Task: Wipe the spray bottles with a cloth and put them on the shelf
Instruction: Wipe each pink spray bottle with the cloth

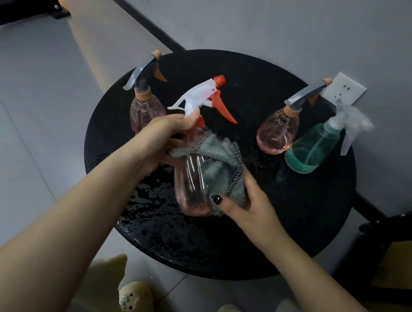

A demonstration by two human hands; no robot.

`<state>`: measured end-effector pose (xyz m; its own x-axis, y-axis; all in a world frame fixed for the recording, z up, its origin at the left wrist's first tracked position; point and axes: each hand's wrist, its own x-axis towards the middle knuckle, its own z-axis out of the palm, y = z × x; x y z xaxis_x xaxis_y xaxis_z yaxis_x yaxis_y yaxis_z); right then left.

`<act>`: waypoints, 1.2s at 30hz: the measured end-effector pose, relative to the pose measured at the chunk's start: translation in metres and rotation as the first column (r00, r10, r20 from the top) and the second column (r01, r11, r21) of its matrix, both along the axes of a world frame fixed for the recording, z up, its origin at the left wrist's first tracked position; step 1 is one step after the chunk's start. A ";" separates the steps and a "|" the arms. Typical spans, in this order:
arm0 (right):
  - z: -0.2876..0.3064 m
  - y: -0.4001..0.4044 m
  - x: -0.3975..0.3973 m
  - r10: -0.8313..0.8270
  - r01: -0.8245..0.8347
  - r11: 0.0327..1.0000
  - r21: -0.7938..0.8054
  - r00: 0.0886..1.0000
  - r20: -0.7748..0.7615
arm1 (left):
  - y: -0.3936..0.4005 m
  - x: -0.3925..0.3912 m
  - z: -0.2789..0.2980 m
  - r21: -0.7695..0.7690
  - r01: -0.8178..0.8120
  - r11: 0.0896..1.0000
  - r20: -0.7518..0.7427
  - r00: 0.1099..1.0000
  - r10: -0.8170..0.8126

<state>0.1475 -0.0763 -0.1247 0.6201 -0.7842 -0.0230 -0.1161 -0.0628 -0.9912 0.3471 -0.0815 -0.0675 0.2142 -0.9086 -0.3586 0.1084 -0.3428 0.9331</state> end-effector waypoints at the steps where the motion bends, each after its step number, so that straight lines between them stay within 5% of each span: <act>1: -0.001 -0.001 0.001 0.015 -0.017 0.999 0.047 0.999 0.036 | 0.000 0.000 0.001 -0.022 0.035 0.999 -0.003 0.999 -0.035; 8: 0.004 -0.003 0.013 -0.006 -0.025 0.985 0.169 0.984 0.179 | 0.000 -0.004 0.004 -0.056 0.086 0.995 -0.069 0.994 -0.090; 10: 0.000 -0.002 0.014 -0.063 0.039 0.989 0.146 0.985 0.163 | -0.001 -0.007 0.007 -0.060 0.038 0.997 0.047 0.998 -0.036; 12: -0.004 0.000 0.015 -0.118 0.114 0.992 0.057 0.990 0.080 | -0.002 -0.009 0.007 -0.107 -0.032 0.994 0.281 0.958 0.061; 14: -0.003 0.002 0.016 -0.189 0.183 0.979 -0.086 0.980 -0.061 | -0.003 -0.014 0.007 -0.142 -0.126 0.982 0.358 0.918 0.170; 23: 0.007 0.018 0.013 -0.297 0.071 0.816 -0.574 0.903 -0.311 | -0.006 -0.011 0.013 -0.128 -0.285 0.950 0.144 0.942 0.302; 25: 0.010 0.016 0.009 -0.271 -0.044 0.704 -0.709 0.906 -0.326 | -0.005 -0.004 0.017 -0.134 -0.269 0.954 0.087 0.956 0.282; 27: 0.010 0.013 0.004 -0.201 -0.246 0.470 -0.848 0.905 -0.374 | -0.004 0.004 0.020 -0.144 -0.250 0.957 0.059 0.964 0.261; 30: 0.010 0.005 0.000 -0.141 -0.434 0.218 -0.874 0.872 -0.468 | -0.003 0.012 0.022 -0.146 -0.194 0.970 0.046 0.978 0.202; 33: 0.016 -0.001 0.005 -0.121 -0.417 0.298 -0.858 0.876 -0.468 | -0.002 0.008 0.022 -0.137 -0.113 0.984 0.066 0.990 0.123; 36: 0.029 -0.007 0.013 -0.101 -0.282 0.558 -0.781 0.910 -0.401 | -0.001 0.000 0.018 -0.115 -0.060 0.992 0.115 0.991 0.073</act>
<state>0.1610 -0.0832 -0.0953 0.7786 -0.5193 0.3522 -0.3884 -0.8397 -0.3795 0.3473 -0.0827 -0.0495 0.3102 -0.9237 -0.2246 0.0135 -0.2320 0.9726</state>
